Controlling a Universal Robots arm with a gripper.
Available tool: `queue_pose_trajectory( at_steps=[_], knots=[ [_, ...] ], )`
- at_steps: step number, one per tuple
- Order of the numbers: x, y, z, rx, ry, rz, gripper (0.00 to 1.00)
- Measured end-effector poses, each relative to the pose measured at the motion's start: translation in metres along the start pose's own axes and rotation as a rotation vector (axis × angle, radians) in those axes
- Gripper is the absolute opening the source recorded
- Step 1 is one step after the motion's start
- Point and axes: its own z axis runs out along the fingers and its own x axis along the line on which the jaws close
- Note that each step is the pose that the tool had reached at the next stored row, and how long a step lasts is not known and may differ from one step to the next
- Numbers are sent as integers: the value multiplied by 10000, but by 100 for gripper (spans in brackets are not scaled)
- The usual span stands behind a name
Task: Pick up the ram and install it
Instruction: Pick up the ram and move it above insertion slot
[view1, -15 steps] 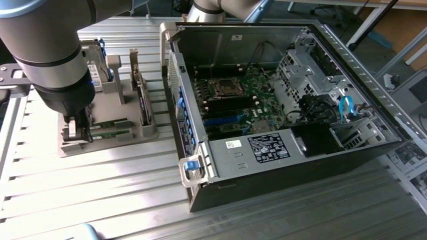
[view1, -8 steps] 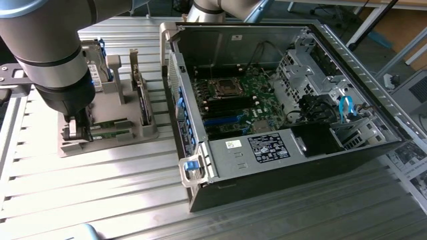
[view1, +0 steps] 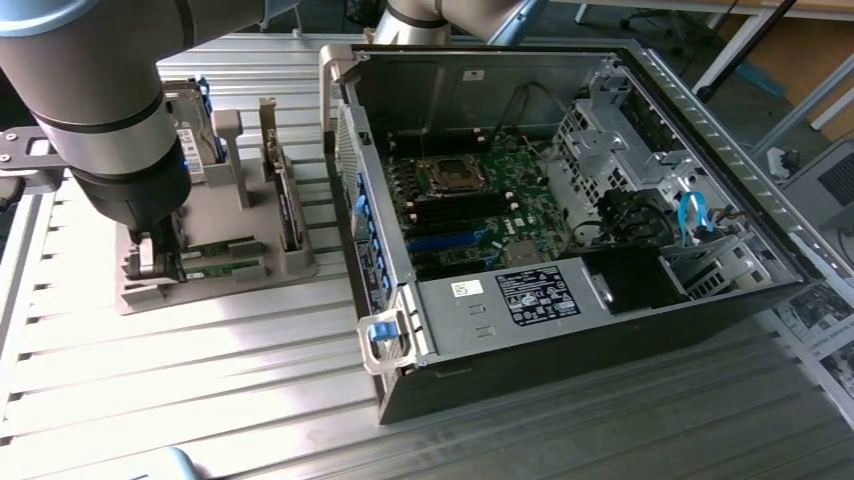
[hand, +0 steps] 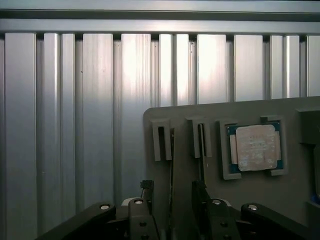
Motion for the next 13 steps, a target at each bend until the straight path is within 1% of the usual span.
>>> queue_pose_trajectory(
  at_steps=[7, 13],
  knots=[
    [-20, -1, 25, -1, 1, 0, 44],
    [-25, -3, 66, 0, 1, 0, 44]
  ],
)
